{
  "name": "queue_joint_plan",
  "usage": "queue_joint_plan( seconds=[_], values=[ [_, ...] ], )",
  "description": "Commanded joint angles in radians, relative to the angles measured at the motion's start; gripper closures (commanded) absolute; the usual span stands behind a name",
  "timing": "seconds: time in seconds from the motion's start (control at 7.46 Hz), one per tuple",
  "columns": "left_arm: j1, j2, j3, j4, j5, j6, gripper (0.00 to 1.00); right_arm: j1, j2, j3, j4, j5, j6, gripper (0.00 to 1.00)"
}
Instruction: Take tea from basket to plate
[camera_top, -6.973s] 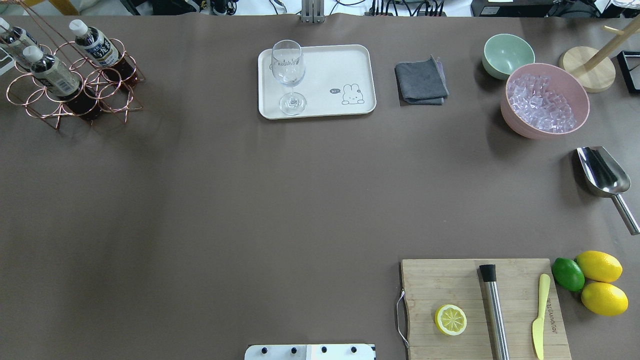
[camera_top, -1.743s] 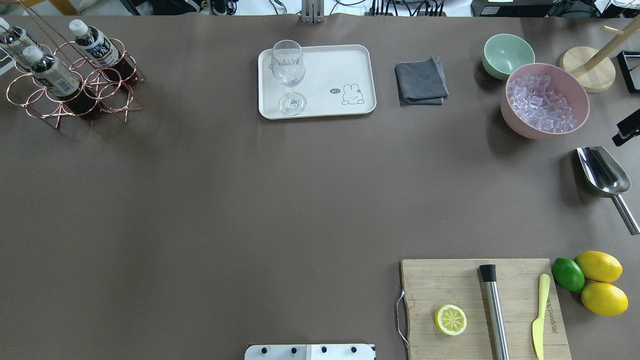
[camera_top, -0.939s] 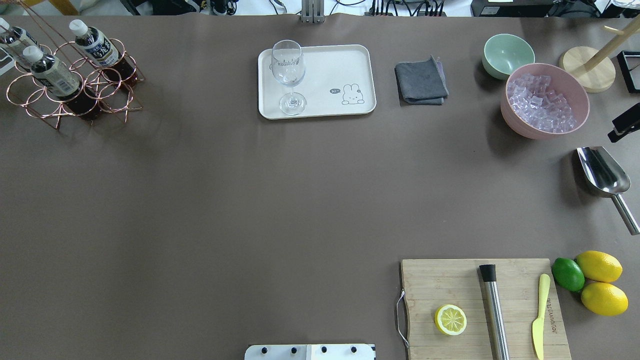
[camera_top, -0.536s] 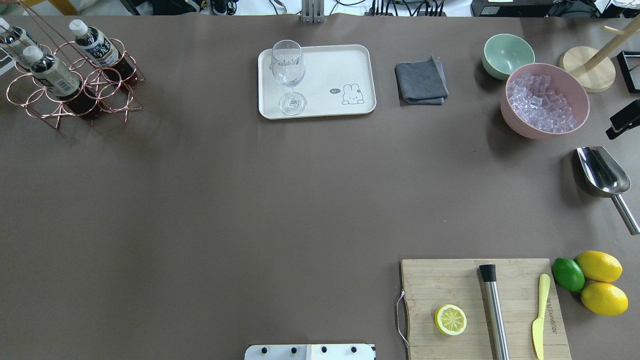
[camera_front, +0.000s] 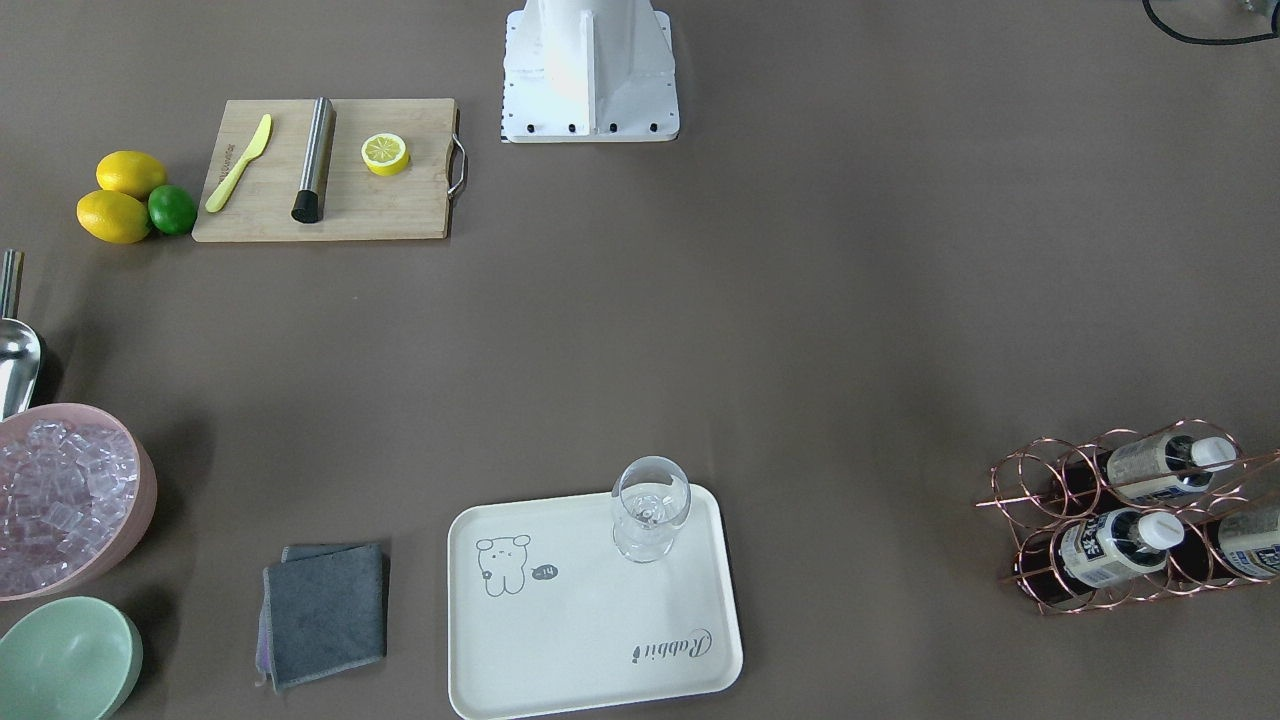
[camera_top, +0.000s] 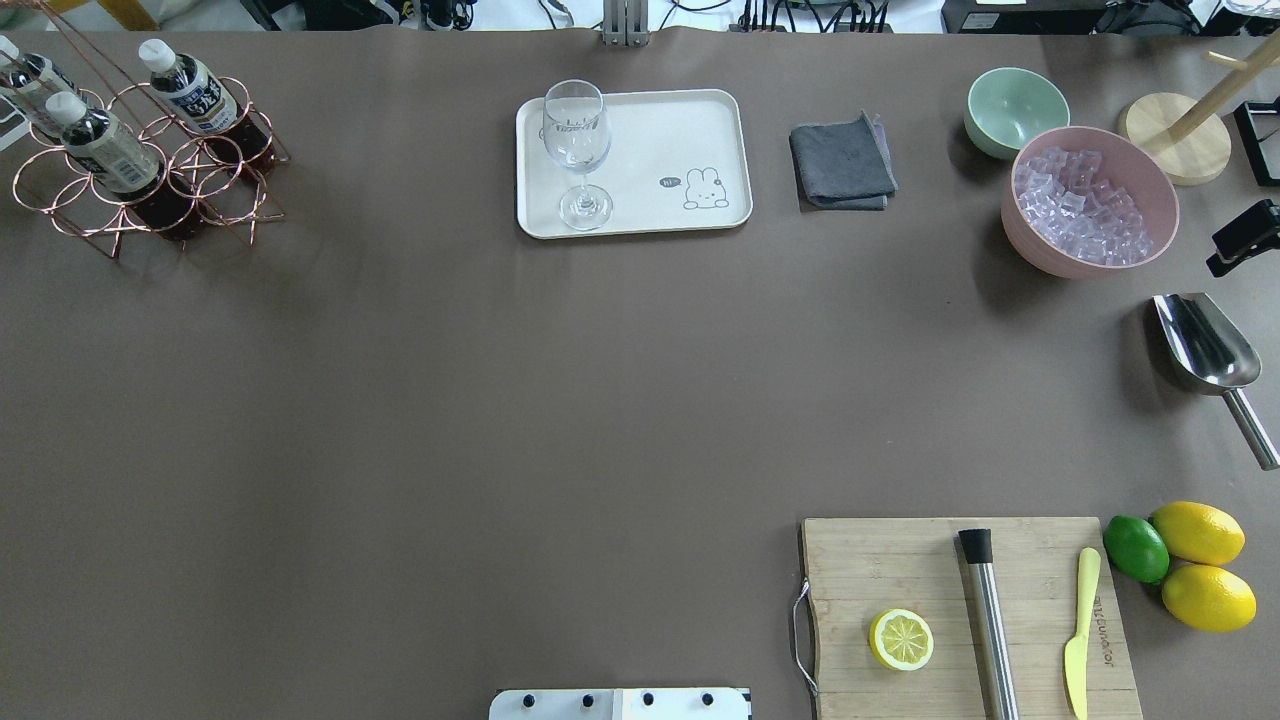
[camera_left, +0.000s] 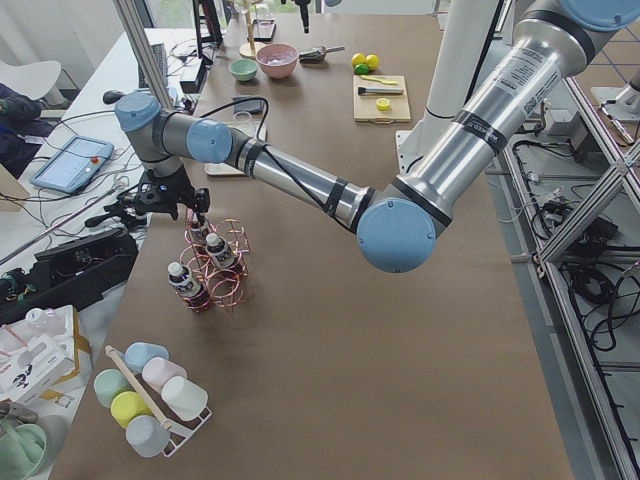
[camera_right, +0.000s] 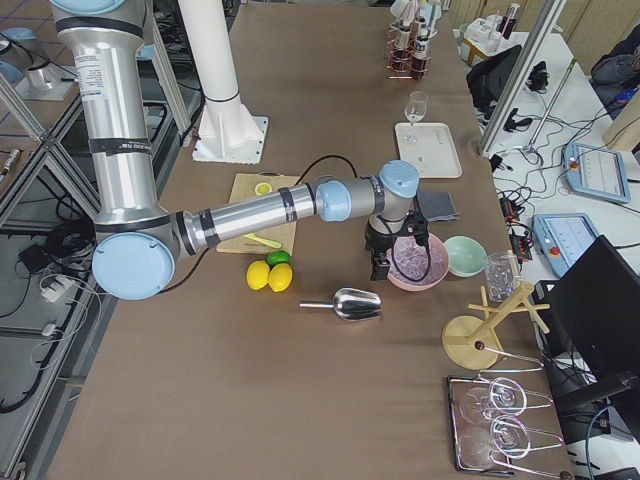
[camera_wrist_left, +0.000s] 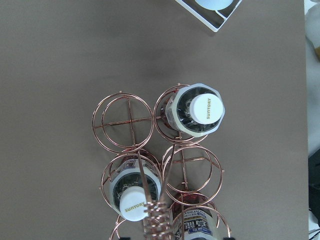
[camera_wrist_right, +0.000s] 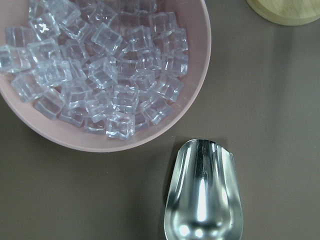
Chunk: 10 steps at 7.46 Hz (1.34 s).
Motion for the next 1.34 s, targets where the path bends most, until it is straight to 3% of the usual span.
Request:
queue_joint_plan(
  seconds=[0.0, 0.13, 0.27, 0.4, 0.67, 1.21],
  values=[
    [0.001, 0.006, -0.002, -0.003, 0.000, -0.004, 0.44, -0.001, -0.004, 0.011, -0.001, 0.001, 0.004, 0.00],
    [0.002, 0.007, -0.002, -0.004, 0.001, -0.004, 0.48, -0.001, -0.001, 0.011, -0.001, 0.000, 0.007, 0.00],
    [0.003, 0.006, -0.002, -0.005, 0.000, -0.004, 0.59, -0.001, -0.001, 0.008, -0.001, 0.000, 0.007, 0.00],
    [0.007, 0.006, -0.003, -0.003, 0.000, -0.004, 0.79, -0.001, -0.005, 0.012, -0.001, 0.013, 0.007, 0.00],
    [0.010, 0.007, -0.009, -0.003, 0.001, -0.004, 1.00, -0.001, -0.007, 0.013, -0.001, 0.032, 0.007, 0.00],
    [0.001, -0.004, -0.032, 0.031, 0.001, 0.010, 1.00, 0.001, -0.034, 0.022, -0.004, 0.032, 0.007, 0.00]
  ],
)
